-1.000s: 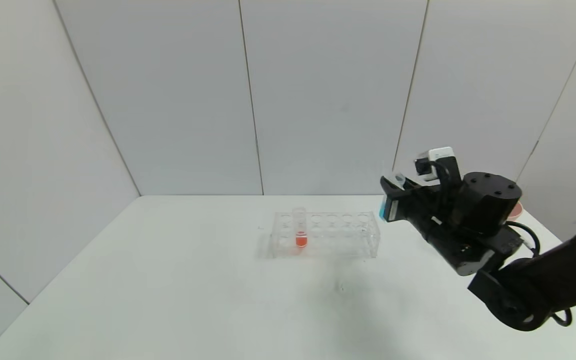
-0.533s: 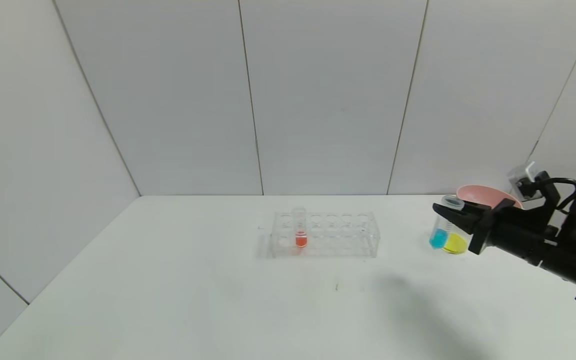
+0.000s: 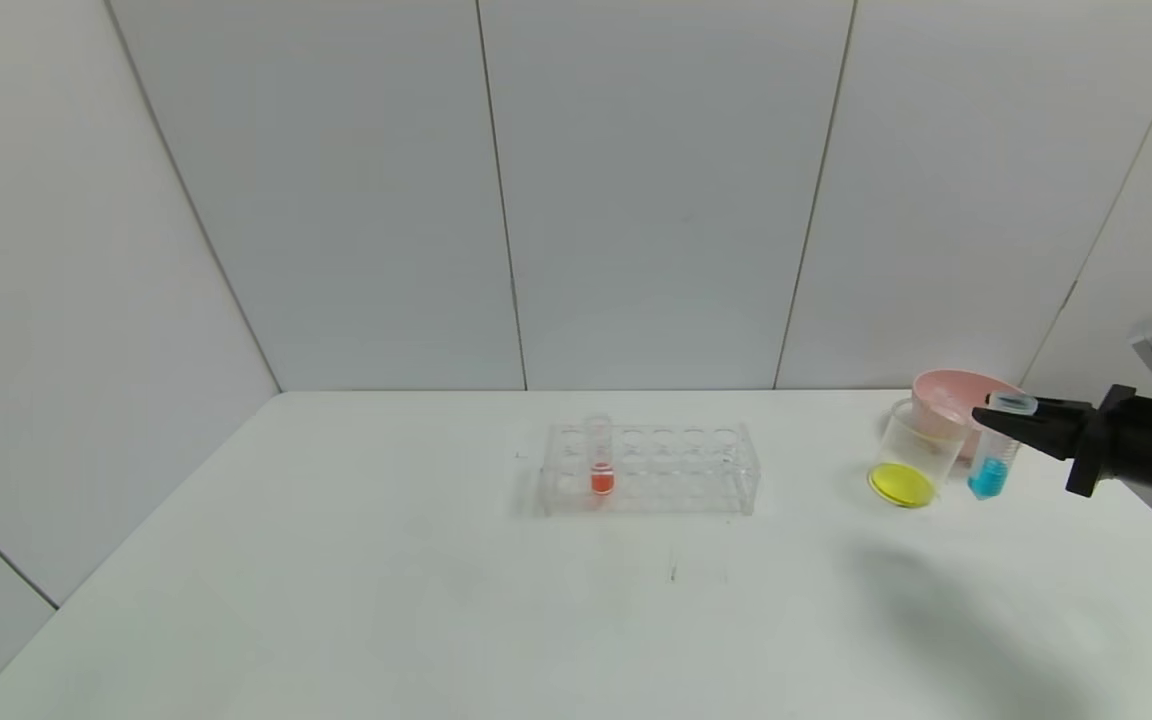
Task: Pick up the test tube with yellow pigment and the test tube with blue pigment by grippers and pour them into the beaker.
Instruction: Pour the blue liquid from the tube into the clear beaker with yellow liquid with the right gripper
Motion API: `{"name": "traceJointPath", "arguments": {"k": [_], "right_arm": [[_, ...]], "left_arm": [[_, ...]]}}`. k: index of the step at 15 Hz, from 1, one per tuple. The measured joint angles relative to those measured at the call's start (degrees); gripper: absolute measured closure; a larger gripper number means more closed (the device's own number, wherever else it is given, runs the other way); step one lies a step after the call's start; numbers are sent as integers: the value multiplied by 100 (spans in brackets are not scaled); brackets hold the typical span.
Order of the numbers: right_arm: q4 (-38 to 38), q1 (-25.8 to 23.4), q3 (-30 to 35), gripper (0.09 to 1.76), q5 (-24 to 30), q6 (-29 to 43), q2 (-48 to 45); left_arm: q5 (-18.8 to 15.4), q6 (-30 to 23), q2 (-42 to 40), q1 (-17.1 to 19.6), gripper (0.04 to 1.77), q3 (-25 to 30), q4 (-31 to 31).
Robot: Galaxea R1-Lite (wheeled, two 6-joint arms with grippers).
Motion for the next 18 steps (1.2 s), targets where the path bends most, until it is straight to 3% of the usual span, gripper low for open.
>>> {"name": "traceJointPath", "arguments": {"k": [8, 14, 18], "right_arm": [[4306, -407, -2701, 134, 29, -2527, 564], [7623, -471, -5147, 134, -37, -4200, 1197], [8942, -490, -6660, 134, -571, -4927, 1770]], "left_arm": [[0, 2, 0, 0, 5, 0, 2], [0, 0, 0, 0, 5, 0, 0], [0, 2, 0, 0, 5, 0, 0]]}}
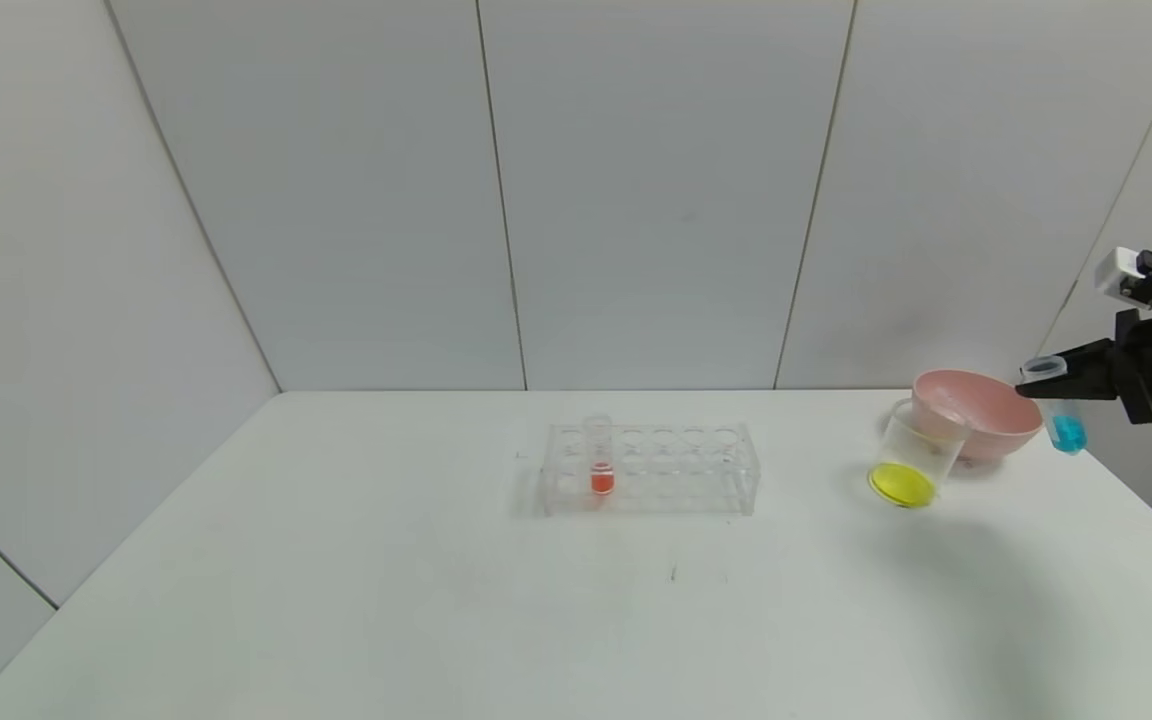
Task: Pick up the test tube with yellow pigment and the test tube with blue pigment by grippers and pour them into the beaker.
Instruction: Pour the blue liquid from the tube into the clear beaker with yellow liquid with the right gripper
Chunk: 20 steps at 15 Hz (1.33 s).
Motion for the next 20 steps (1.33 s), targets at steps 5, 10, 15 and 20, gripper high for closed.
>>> {"name": "traceJointPath", "arguments": {"k": [5, 10, 15, 20], "right_arm": [[257, 134, -463, 134, -640, -224, 346], [246, 380, -499, 134, -1339, -238, 293], [127, 816, -510, 134, -1943, -219, 219], [-84, 1163, -512, 134, -2665, -200, 210]], "left_arm": [[0, -2, 0, 0, 5, 0, 0], [0, 0, 0, 0, 5, 0, 0], [0, 0, 0, 0, 5, 0, 0], [0, 0, 0, 0, 5, 0, 2]]}}
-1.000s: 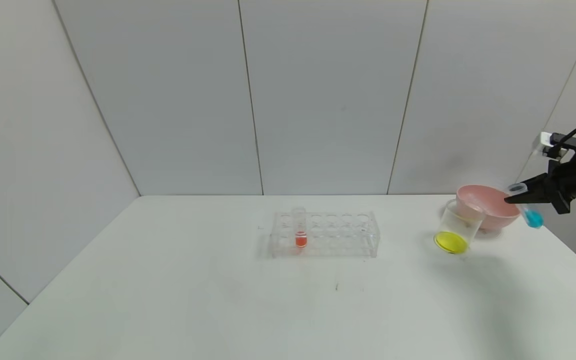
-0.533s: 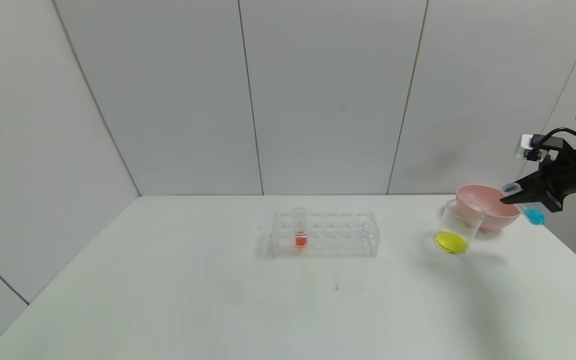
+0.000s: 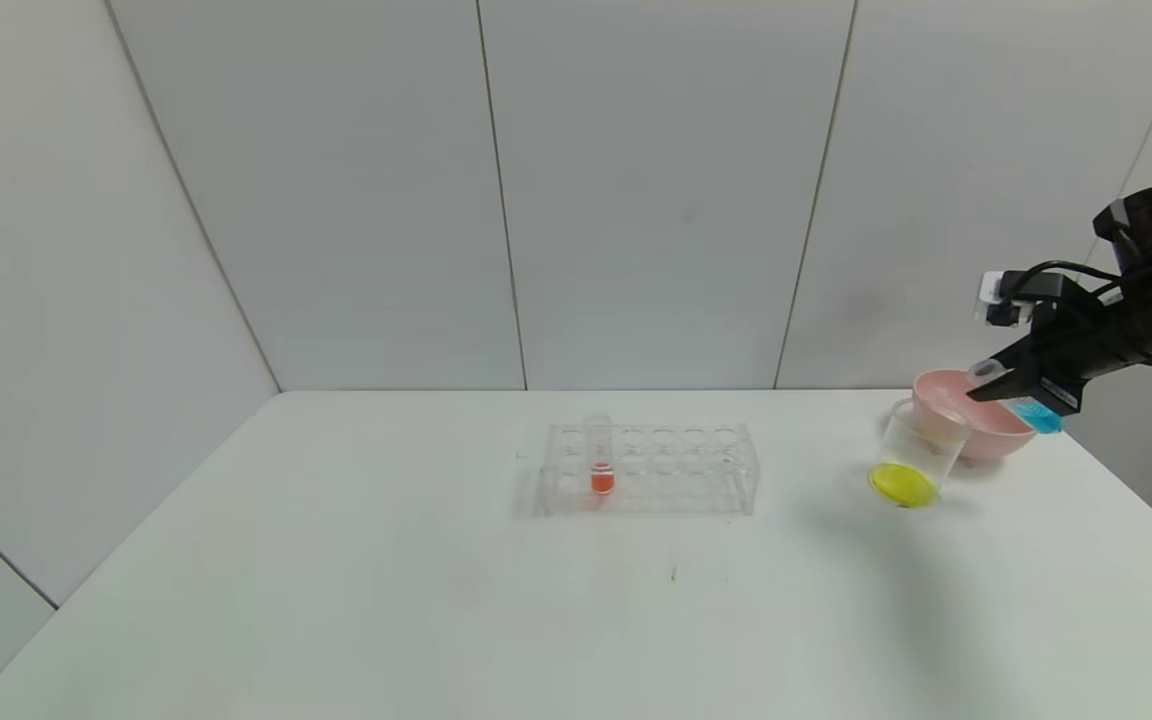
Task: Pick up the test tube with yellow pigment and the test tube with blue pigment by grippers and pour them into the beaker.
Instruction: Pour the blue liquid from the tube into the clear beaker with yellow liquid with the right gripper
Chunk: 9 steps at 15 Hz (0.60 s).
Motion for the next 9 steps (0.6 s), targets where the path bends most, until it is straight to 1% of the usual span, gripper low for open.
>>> {"name": "traceJointPath", "arguments": {"k": [4, 9], "right_arm": [[-96, 193, 0, 134, -571, 6, -23], [-99, 372, 0, 134, -879, 6, -41]], "left_arm": [[0, 0, 0, 0, 5, 0, -2], [0, 0, 0, 0, 5, 0, -2]]}}
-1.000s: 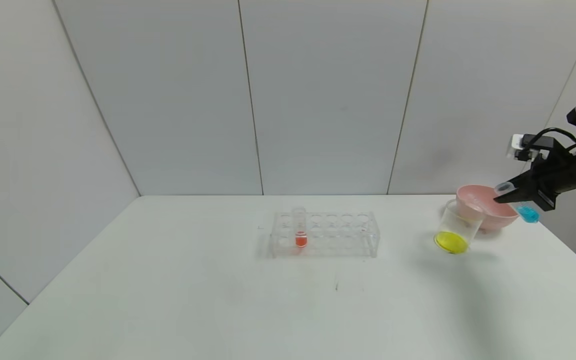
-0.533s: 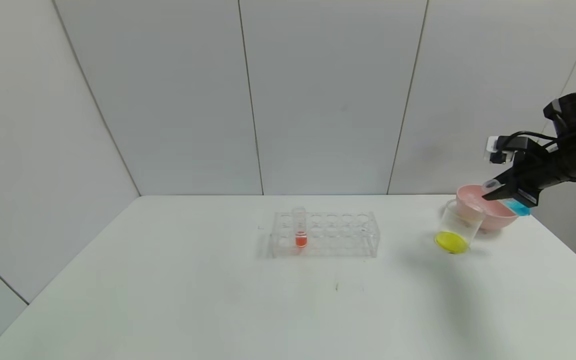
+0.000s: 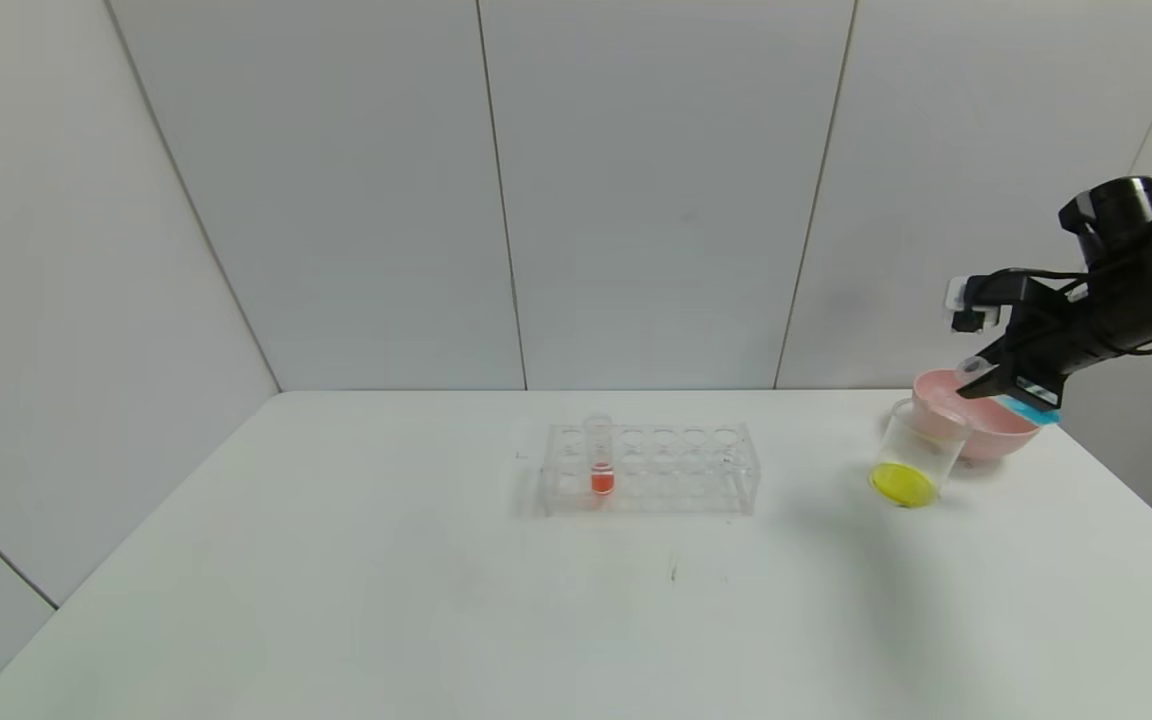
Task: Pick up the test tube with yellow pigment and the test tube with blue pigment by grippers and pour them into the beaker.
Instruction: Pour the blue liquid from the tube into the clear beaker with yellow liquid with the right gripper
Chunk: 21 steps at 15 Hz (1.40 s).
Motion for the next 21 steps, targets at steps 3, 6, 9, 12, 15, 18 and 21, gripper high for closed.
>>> {"name": "traceJointPath", "arguments": {"k": [3, 6, 9, 12, 15, 18, 21], "right_arm": [[71, 88, 0, 134, -173, -13, 0], [196, 149, 0, 134, -395, -28, 0], [240, 226, 0, 134, -758, -37, 0], [319, 301, 0, 134, -931, -44, 0], [356, 386, 0, 134, -1253, -123, 5], [366, 472, 0, 134, -1507, -129, 38], [369, 532, 0, 134, -1775, -202, 79]], "left_arm": [[0, 0, 0, 0, 5, 0, 0], [0, -2, 0, 0, 5, 0, 0], [0, 0, 0, 2, 5, 0, 0], [0, 0, 0, 0, 5, 0, 0], [0, -2, 0, 0, 5, 0, 0], [0, 0, 0, 0, 5, 0, 0], [0, 0, 0, 0, 5, 0, 0]]}}
